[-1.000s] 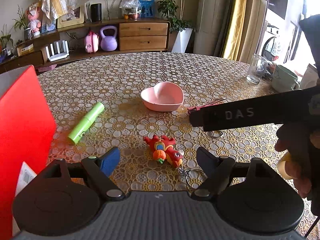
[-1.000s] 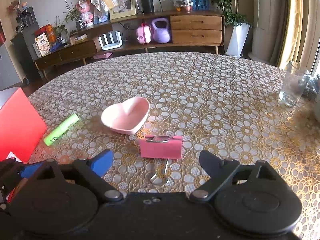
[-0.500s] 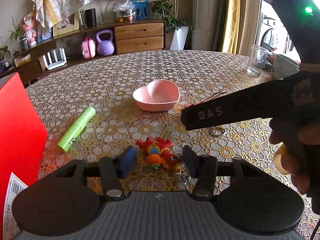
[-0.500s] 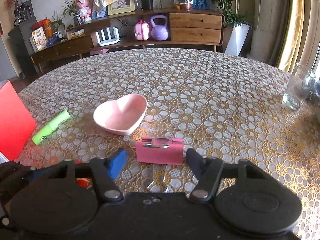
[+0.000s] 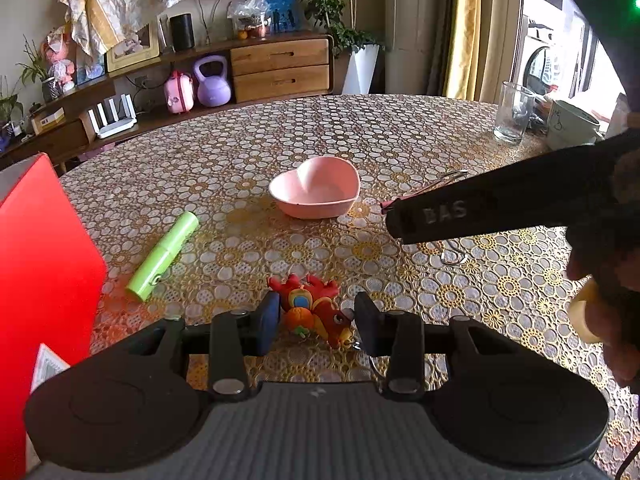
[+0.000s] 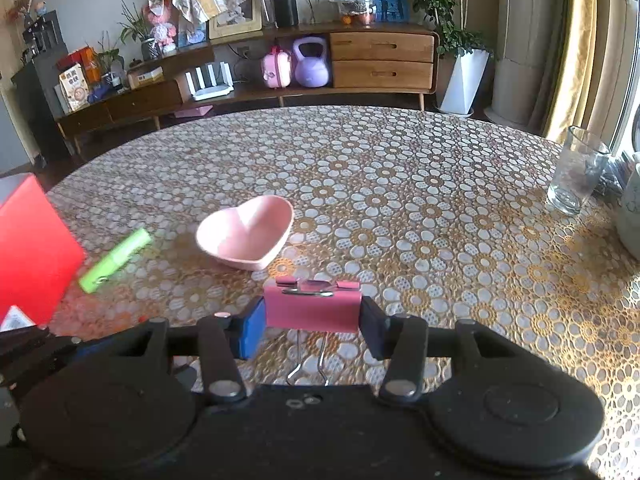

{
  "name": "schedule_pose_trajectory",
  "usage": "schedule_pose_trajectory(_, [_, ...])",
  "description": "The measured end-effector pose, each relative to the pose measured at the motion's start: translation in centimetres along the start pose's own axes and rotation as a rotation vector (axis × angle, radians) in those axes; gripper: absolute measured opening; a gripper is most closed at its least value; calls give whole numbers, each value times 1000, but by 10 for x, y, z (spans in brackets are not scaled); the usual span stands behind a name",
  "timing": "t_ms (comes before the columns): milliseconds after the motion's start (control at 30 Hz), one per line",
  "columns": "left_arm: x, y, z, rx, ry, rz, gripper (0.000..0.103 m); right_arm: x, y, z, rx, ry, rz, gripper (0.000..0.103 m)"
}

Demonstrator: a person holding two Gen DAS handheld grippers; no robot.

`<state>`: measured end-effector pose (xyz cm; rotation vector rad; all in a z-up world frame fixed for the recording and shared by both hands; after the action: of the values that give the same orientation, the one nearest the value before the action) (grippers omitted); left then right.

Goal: Organize rigid objects
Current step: 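Grasp the red dragon keychain with left tool while right tool grasps the pink binder clip, then carry the dragon with left tool while right tool carries the clip toward the box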

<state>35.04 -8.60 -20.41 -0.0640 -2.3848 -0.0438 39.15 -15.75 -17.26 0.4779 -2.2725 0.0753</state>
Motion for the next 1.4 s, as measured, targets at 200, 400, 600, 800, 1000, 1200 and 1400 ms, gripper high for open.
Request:
schedule_pose_trajectory(200, [26, 1, -4, -2, -2, 4, 40, 33, 12, -3, 6, -18, -26, 49])
schedule_pose_trajectory(400, [62, 5, -8, -6, -6, 11, 40, 76, 28, -9, 31, -50, -57, 49])
schedule_pose_trajectory(600, [105, 15, -13, -9, -27, 10, 40, 119, 50, -12, 49, -80, -83, 49])
schedule_pose_trajectory(800, [146, 30, -19, -4, -44, -4, 40, 156, 76, -12, 71, -95, -108, 49])
schedule_pose_trajectory(1000, [180, 54, -19, 20, -53, -1, 40, 184, 107, -14, 124, -114, -130, 49])
schedule_pose_trajectory(1200, [205, 84, -17, 51, -63, -6, 40, 201, 142, -11, 159, -125, -157, 49])
schedule_pose_trajectory(1400, [223, 124, -17, 95, -60, -15, 40, 205, 178, -12, 202, -121, -192, 49])
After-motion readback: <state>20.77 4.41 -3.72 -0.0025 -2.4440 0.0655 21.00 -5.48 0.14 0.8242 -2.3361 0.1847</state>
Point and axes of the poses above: each gripper's, at about its wrist camera, not at the fingertips, and x roughly against the way its jaws point, y to its left, z to its underside, the point moved 9 cm from there along -x, roughly the way its jaws point, and after that the axes turned 1 degree about x, right-handed, at the moved point
